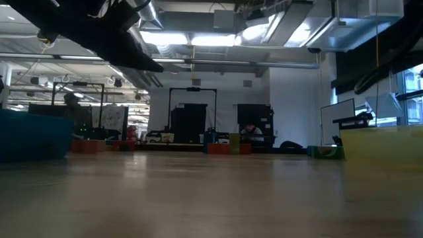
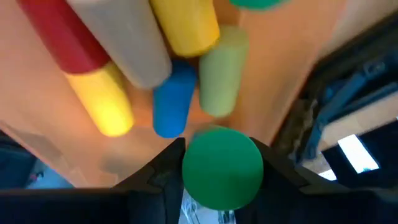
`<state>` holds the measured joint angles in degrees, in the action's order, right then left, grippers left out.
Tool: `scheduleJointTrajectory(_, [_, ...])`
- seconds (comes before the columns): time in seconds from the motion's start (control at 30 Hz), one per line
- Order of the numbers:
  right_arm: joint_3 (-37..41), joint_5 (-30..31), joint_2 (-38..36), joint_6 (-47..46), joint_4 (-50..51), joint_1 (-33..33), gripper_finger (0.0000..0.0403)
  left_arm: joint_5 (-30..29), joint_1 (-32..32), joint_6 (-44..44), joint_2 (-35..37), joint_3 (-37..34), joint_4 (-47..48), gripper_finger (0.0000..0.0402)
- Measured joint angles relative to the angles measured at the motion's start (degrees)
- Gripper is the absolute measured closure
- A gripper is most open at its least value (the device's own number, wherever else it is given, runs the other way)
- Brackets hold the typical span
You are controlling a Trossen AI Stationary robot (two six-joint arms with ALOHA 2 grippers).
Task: Sort blocks by size
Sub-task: Put the green cylindrical block into the orange bin, then put the green arch block into the blue bin
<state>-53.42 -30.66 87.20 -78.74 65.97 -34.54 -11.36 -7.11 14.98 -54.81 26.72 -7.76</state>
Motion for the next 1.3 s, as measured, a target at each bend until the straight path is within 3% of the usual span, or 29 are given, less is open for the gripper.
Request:
scheduleJointTrajectory(0.37, [0.1,8.7,0.0,-3.1,-0.3,0.0,0.0253,0.0,0.0,0.0,0.0,0.0,0.7,0.0192])
scheduleJointTrajectory(0.73, [-0.3,8.6,0.0,-2.0,0.1,0.6,0.0156,0.0,0.0,0.0,0.0,0.0,1.3,0.0192])
scheduleJointTrajectory(1.0, [-9.7,11.4,0.0,1.2,6.0,4.1,0.0146,0.0,0.0,0.0,0.0,0.0,1.3,0.0192])
scheduleJointTrajectory(1.13, [-16.2,19.7,0.0,4.7,11.2,7.7,0.0146,0.0,0.0,0.0,0.0,0.0,1.3,0.0192])
scheduleJointTrajectory(1.3, [-21.6,36.8,0.0,8.9,12.0,12.7,0.0146,0.0,0.0,0.0,0.0,0.0,1.3,0.0192])
